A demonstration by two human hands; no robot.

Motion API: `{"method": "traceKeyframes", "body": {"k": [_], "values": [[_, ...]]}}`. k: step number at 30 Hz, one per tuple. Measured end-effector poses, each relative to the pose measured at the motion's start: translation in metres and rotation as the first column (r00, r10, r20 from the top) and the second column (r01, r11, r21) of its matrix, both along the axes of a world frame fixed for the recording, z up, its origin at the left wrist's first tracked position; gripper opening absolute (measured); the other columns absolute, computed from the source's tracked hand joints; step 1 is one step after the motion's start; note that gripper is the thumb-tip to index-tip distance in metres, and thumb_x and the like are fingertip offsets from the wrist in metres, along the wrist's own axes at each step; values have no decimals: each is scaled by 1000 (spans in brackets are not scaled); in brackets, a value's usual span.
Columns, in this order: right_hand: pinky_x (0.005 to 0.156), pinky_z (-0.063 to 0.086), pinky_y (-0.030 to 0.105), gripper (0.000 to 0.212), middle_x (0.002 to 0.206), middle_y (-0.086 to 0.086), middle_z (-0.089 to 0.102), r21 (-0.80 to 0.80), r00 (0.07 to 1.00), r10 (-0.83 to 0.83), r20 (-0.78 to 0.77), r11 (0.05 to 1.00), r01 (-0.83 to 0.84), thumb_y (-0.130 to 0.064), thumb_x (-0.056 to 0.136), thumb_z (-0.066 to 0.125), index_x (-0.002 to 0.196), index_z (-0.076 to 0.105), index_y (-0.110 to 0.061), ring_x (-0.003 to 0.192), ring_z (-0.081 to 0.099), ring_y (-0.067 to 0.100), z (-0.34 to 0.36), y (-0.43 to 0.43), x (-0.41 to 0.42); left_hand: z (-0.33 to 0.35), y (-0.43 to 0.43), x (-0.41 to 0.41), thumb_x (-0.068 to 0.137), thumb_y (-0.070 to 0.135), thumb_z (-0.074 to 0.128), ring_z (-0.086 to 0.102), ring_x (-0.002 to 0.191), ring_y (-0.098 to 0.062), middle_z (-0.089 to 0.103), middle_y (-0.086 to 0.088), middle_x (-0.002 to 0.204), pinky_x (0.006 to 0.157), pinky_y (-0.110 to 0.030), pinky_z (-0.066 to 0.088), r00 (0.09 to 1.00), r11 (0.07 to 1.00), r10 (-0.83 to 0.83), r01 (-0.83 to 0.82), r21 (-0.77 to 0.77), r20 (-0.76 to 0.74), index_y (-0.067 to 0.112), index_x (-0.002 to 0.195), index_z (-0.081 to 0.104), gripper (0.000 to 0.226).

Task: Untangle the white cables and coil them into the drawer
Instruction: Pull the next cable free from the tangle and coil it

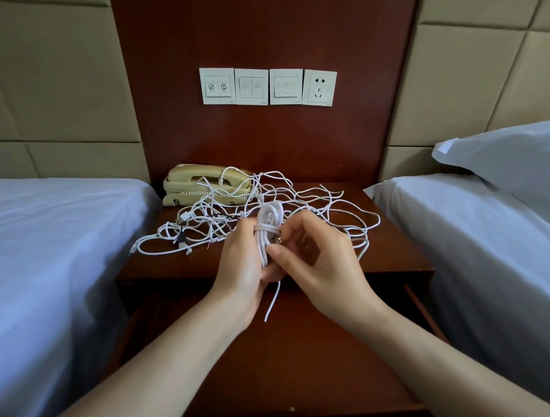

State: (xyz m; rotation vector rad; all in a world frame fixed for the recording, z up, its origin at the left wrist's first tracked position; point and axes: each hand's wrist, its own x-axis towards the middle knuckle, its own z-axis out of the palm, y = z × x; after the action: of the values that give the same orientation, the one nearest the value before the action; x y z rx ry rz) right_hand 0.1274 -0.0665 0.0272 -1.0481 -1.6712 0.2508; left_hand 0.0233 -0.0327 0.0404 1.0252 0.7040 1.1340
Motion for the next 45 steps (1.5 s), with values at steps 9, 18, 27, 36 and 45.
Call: {"method": "traceKeyframes", "body": {"k": [9, 18, 27, 36, 45], "values": [[51, 31, 12, 18, 57, -1, 40, -3, 994, -40, -104, 999, 40, -7, 86, 63, 79, 48, -13, 51, 36, 5, -3, -1, -7, -7, -5, 5, 92, 17, 27, 42, 57, -18, 43, -9, 64, 50, -22, 26, 991, 995, 78, -69, 78, -110, 14, 70, 53, 34], [50, 30, 23, 23, 51, -12, 39, 3, 978, -197, -74, 980, 197, -26, 85, 64, 76, 42, -24, 47, 36, 7, -8, 2, -6, -12, -1, 5, 92, 17, 26, 41, 60, -22, 43, -11, 72, 50, -23, 27, 981, 991, 84, -64, 119, -176, 7, 86, 56, 32], [51, 38, 16, 14, 56, -16, 55, -213, 983, -43, -181, 977, 4, -24, 97, 50, 88, 57, -16, 51, 50, 1, 6, 8, 16, -10, 3, -4, 97, 17, 25, 16, 32, -8, 24, 2, 46, 39, -17, 15, 985, 994, -106, 104, -20, -139, 10, 67, 47, 37], [49, 46, 24, 8, 62, -5, 62, -292, 997, -22, -70, 957, 0, -21, 90, 60, 87, 65, -15, 52, 56, 7, 4, 6, 30, -17, 1, -2, 101, 26, 27, 22, 32, -7, 29, 2, 47, 39, -18, 16, 949, 958, -273, 252, -137, -160, 13, 72, 51, 40], [48, 47, 21, 5, 64, 1, 65, -356, 996, -81, -28, 932, 66, -13, 88, 63, 85, 66, -11, 50, 58, 6, -4, 10, 38, -27, 2, -8, 96, 34, 45, 60, 59, -13, 57, -4, 80, 62, -31, 52, 799, 958, -202, 283, 57, -567, 12, 104, 52, 25]]}}
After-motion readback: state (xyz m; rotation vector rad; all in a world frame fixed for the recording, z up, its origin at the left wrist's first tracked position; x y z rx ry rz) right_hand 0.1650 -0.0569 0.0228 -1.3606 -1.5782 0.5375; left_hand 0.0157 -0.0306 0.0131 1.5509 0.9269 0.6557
